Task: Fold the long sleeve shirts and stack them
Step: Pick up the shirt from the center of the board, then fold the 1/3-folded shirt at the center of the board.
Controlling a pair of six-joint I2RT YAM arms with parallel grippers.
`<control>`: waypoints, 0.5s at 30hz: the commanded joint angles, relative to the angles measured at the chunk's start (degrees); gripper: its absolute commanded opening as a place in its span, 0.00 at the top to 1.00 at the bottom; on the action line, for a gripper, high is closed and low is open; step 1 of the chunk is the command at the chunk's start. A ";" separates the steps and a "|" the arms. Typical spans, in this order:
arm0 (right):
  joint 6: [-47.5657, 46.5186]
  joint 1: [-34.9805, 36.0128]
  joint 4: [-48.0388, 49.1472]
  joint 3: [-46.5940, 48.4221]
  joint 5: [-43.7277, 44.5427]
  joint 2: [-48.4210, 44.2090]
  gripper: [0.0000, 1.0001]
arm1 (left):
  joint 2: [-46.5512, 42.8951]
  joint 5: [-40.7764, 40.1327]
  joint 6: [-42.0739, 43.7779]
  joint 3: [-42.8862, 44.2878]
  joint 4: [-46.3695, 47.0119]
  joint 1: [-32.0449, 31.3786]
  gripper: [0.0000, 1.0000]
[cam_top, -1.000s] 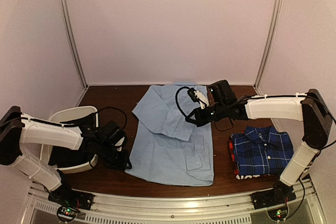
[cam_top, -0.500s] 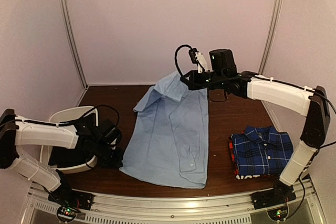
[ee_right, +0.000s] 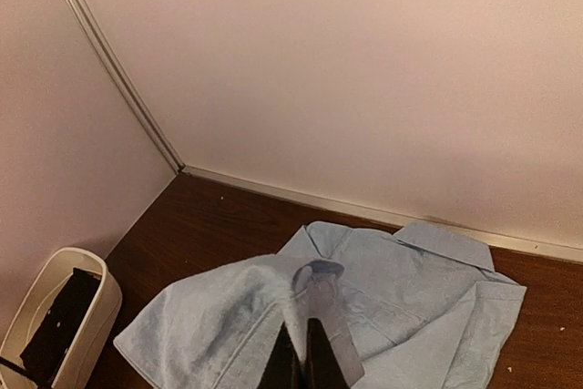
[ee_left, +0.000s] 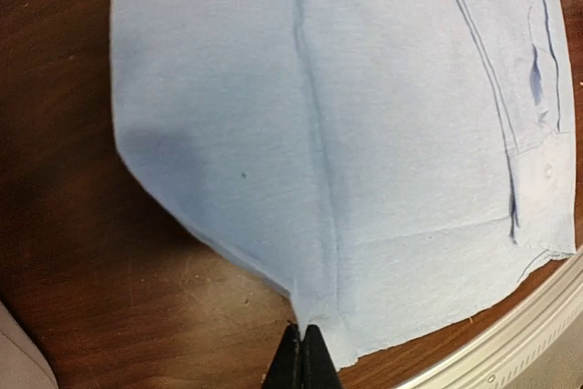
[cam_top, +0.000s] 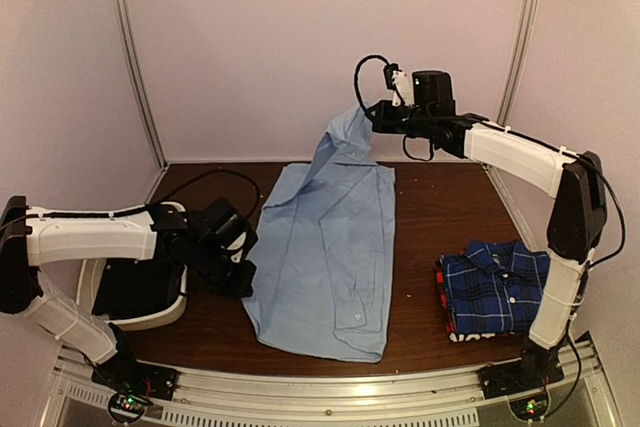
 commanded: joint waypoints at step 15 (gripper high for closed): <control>-0.95 -12.13 3.46 -3.79 3.10 -10.65 1.00 | 11.30 8.07 12.54 14.84 -1.46 -8.66 1.00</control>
